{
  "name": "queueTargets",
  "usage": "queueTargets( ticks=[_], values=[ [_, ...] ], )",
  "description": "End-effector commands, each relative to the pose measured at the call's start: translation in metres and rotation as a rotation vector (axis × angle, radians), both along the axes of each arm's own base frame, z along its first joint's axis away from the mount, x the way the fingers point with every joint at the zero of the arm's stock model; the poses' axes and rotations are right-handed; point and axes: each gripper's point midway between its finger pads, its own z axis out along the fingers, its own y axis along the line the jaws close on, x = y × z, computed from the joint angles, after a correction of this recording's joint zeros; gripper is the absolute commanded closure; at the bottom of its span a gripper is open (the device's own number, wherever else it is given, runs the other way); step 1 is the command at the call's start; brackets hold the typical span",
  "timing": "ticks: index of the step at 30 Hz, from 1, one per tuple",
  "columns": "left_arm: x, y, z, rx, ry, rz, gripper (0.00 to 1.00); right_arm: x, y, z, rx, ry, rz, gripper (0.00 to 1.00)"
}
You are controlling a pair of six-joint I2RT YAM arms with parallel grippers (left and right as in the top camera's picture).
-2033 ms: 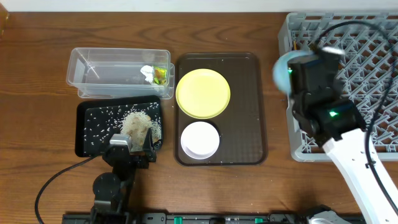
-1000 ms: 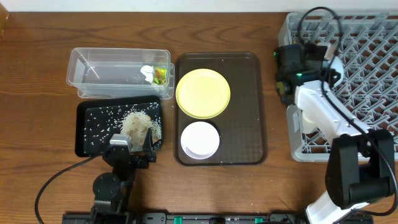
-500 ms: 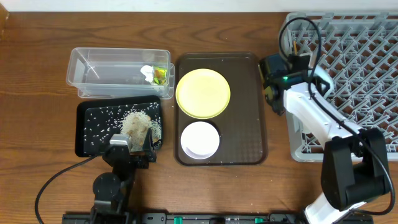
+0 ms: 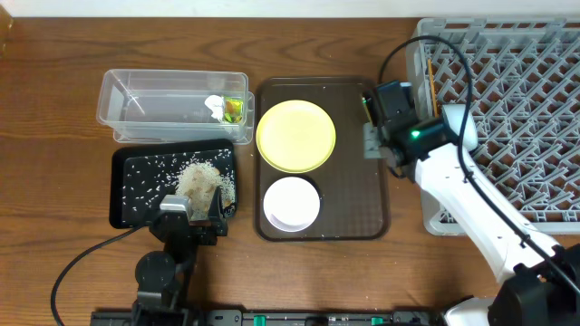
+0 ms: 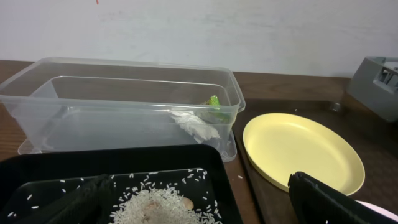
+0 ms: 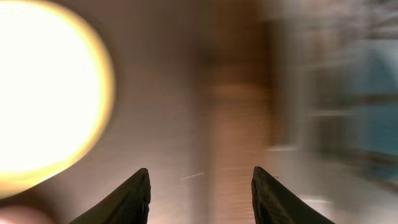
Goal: Sort waste into correct bins and load items into the dishwasher rack
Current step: 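Reach the right gripper to the white bowl on the brown tray and grasp, then lift the white bowl and set it in the rack with the right gripper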
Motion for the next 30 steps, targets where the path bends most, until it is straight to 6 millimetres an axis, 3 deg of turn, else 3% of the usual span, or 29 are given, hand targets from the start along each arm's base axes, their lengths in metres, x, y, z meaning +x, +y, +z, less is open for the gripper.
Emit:
queueTargets(
  ticks=[1,4,8,13,15,20,26,30],
  values=[
    [0.0,0.0,-0.014,0.014,0.026,-0.006,0.09,-0.046,0.086,-0.011,0.287,0.19,0.287,0.47],
    [0.0,0.0,-0.014,0.014,0.026,-0.006,0.09,-0.072,0.107,-0.029,0.259,0.275,0.36,0.46],
    [0.0,0.0,-0.014,0.014,0.026,-0.006,0.09,-0.084,0.108,-0.059,0.116,0.319,0.358,0.41],
    [0.0,0.0,-0.014,0.014,0.026,-0.006,0.09,-0.093,0.11,-0.086,0.065,0.386,0.366,0.65],
    [0.0,0.0,-0.014,0.014,0.026,-0.006,0.09,-0.094,0.109,-0.095,0.053,0.407,0.362,0.66],
    [0.0,0.0,-0.014,0.014,0.026,-0.006,0.09,-0.095,0.108,-0.102,0.043,0.424,0.359,0.7],
    [0.0,0.0,-0.014,0.014,0.026,-0.006,0.09,-0.093,0.109,-0.103,0.046,0.409,0.356,0.93],
    [0.0,0.0,-0.014,0.014,0.026,-0.006,0.09,-0.084,0.089,-0.108,-0.036,0.367,0.238,0.99]
  ],
)
